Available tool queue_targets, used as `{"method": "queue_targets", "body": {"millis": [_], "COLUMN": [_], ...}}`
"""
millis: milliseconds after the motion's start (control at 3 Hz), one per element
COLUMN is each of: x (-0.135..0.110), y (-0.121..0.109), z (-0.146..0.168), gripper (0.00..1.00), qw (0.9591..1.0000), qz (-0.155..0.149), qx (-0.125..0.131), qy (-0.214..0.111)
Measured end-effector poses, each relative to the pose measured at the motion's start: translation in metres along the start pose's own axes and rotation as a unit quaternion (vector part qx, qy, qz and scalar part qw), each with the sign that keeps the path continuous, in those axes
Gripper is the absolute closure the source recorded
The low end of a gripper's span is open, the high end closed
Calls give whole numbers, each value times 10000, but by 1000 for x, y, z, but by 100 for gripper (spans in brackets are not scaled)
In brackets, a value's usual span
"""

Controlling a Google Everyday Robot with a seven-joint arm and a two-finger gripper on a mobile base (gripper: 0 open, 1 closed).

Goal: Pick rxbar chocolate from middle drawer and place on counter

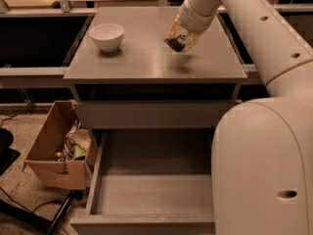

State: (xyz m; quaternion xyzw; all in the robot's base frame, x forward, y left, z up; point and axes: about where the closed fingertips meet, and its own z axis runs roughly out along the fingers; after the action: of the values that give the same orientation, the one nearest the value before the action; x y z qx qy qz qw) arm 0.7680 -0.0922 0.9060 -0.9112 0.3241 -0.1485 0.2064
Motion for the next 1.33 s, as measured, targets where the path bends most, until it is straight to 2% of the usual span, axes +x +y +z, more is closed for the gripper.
{"method": "queue_targets", "body": {"millis": [667,1000,1333], "x": [0,-1,-7], "y": [0,0,2], "z": [0,-4,-38], "gripper": [4,0,0], "qw": [10000,10000,9976], "qz": [0,4,43], "qx": [0,66,662], "qy": [0,-21,-211]}}
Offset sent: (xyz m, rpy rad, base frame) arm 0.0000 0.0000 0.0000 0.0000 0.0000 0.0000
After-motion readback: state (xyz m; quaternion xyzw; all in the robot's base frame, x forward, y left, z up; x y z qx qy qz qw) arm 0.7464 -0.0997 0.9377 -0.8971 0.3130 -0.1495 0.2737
